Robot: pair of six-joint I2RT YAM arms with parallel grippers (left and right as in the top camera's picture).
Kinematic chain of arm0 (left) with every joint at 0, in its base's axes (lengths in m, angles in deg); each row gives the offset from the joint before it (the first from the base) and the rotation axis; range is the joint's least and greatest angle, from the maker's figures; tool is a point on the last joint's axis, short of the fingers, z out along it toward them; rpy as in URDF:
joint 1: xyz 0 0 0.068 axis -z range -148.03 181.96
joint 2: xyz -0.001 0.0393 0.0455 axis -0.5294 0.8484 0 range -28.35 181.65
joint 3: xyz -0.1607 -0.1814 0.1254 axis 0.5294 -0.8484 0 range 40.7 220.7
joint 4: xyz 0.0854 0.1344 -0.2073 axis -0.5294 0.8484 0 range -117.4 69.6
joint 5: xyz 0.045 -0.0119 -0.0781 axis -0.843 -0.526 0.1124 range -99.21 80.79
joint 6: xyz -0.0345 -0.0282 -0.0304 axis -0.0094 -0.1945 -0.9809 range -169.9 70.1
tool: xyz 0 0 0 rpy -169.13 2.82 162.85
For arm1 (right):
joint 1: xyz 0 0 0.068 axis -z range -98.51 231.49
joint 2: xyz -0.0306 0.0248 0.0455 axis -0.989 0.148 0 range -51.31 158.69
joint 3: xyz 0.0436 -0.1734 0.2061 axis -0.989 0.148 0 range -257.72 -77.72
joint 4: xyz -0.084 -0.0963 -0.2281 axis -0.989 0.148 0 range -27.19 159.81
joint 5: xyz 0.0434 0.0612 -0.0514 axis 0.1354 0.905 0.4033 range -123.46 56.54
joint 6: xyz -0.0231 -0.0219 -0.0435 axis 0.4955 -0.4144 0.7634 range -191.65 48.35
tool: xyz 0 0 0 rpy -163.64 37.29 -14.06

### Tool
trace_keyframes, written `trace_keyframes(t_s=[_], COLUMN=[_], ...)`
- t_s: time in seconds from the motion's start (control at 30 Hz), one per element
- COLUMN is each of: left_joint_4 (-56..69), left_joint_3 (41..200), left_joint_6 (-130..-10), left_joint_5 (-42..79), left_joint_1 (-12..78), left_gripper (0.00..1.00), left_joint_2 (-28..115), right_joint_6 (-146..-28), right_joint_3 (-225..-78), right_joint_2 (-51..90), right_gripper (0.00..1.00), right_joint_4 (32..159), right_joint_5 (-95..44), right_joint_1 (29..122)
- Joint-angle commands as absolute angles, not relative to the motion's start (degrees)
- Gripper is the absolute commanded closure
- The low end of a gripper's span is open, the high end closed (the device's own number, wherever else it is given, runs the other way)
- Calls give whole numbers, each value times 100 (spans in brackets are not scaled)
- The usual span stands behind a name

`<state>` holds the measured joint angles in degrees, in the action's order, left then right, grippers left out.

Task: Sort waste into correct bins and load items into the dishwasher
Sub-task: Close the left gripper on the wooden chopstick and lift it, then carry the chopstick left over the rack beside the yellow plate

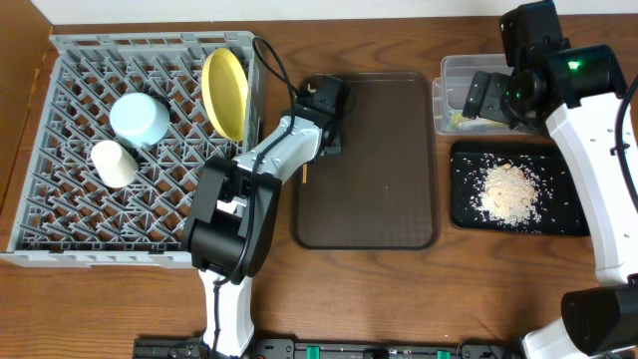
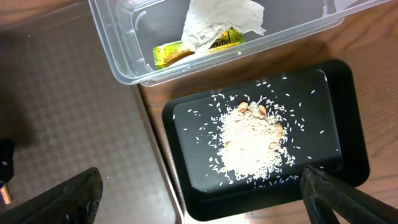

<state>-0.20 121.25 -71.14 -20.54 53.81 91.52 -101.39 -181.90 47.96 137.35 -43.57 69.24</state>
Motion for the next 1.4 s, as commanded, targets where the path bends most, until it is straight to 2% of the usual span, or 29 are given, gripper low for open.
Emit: trace_keyframes(t_s=[0.0, 0.1, 0.23, 0.57, 0.73, 1.0, 1.37], left_joint_4=[-29, -51, -51, 65, 262, 644, 616], left_joint_3=[12116, 12116, 12116, 12068, 12068, 12121, 12130], left_joint_6=[-7164, -7162, -7162, -7162, -7162, -6937, -5730], left_joint_5=[-1778, -1728, -1730, -1713, -1711, -1722, -2176], left_joint_1=[5346, 5346, 5346, 5346, 5346, 5346, 5281], left_gripper=[43, 46, 57, 70, 92, 92, 93], left_joint_2=[9463, 9489, 9489, 9603, 9600, 9218, 7587], right_joint_6=[-10181, -10181, -10181, -10183, -10181, -10181, -10181], right_joint_3=[-18212, -18212, -18212, -18212, -18212, -18212, -18212], right_joint_2=[4739, 4739, 4739, 4739, 4739, 4739, 4739], right_gripper=[1, 1, 1, 1, 1, 1, 1], right_joint_4=[13738, 13738, 13738, 13738, 13738, 13738, 13738], right_joint_5=[-4414, -4416, -4414, -4414, -4414, -4414, -4414], right_joint_1=[7002, 7029, 7018, 7018, 7018, 7018, 7018])
